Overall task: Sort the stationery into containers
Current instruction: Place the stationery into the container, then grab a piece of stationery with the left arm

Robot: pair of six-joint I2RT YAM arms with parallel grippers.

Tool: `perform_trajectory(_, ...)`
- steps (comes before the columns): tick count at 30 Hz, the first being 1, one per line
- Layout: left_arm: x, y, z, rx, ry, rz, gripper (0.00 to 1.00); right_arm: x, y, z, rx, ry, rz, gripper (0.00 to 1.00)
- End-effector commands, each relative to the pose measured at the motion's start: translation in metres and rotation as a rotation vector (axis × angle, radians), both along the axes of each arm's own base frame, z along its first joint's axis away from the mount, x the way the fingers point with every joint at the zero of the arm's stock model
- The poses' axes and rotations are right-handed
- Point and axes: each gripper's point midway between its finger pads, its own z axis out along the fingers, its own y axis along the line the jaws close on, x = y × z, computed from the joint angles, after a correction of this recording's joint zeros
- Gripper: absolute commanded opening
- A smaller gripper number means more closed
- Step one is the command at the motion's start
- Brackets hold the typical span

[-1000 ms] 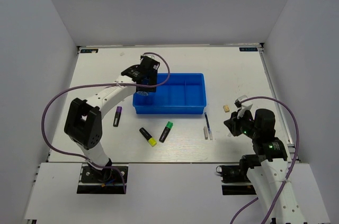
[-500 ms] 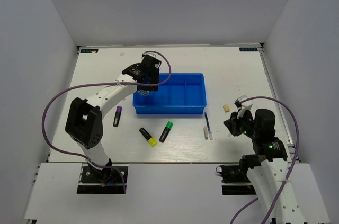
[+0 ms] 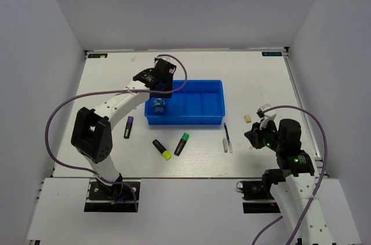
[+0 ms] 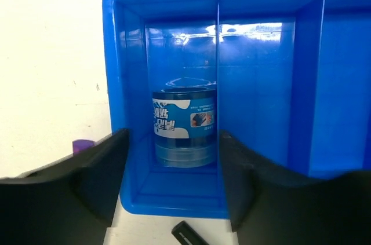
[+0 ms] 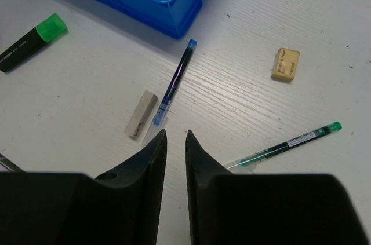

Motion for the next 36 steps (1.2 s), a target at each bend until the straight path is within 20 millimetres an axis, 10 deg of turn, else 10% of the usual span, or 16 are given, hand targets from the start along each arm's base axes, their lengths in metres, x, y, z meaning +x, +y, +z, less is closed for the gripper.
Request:
perform_trajectory(1, -0.001, 0.005, 0.043, -0.036, -0.101, 0.019, 0.64, 0.003, 0.0, 0.015, -0.004, -0.045, 0.004, 0.23)
perform_trajectory(4, -0.021, 0.018, 0.065, -0.09, -0.164, 0.047, 0.12, 0.003, 0.001, 0.016, -0.002, -0.044, 0.004, 0.06)
perform_trajectory(7, -0.053, 0.052, 0.056, -0.124, -0.161, 0.127, 0.0, 0.002, 0.002, 0.017, 0.001, -0.041, 0.011, 0.0)
perform_trajectory(8, -0.066, 0.061, 0.05, -0.146, -0.147, 0.14, 0.02, 0.002, 0.002, 0.018, 0.001, -0.047, 0.013, 0.05)
perform_trajectory(10, -0.086, 0.087, 0.038, -0.142, -0.125, 0.187, 0.5, 0.002, 0.002, 0.018, -0.003, -0.048, 0.019, 0.34)
perform_trajectory(12, -0.101, 0.111, 0.01, -0.135, -0.052, 0.218, 0.66, 0.001, 0.003, 0.017, -0.005, -0.048, 0.028, 0.61)
perform_trajectory(14, -0.114, 0.123, -0.012, -0.164, 0.029, 0.228, 0.66, 0.001, 0.004, 0.017, -0.012, -0.049, 0.041, 0.58)
perform_trajectory(18, -0.122, 0.127, -0.042, -0.176, 0.149, 0.21, 0.66, 0.002, 0.009, 0.014, -0.013, -0.021, 0.081, 0.0)
perform_trajectory(22, -0.115, 0.124, -0.064, -0.185, 0.163, 0.178, 0.67, 0.003, 0.012, 0.01, -0.012, 0.029, 0.097, 0.23)
perform_trajectory(36, -0.097, 0.135, -0.106, -0.12, 0.268, 0.201, 0.69, 0.0, 0.013, 0.007, 0.005, 0.036, 0.095, 0.28)
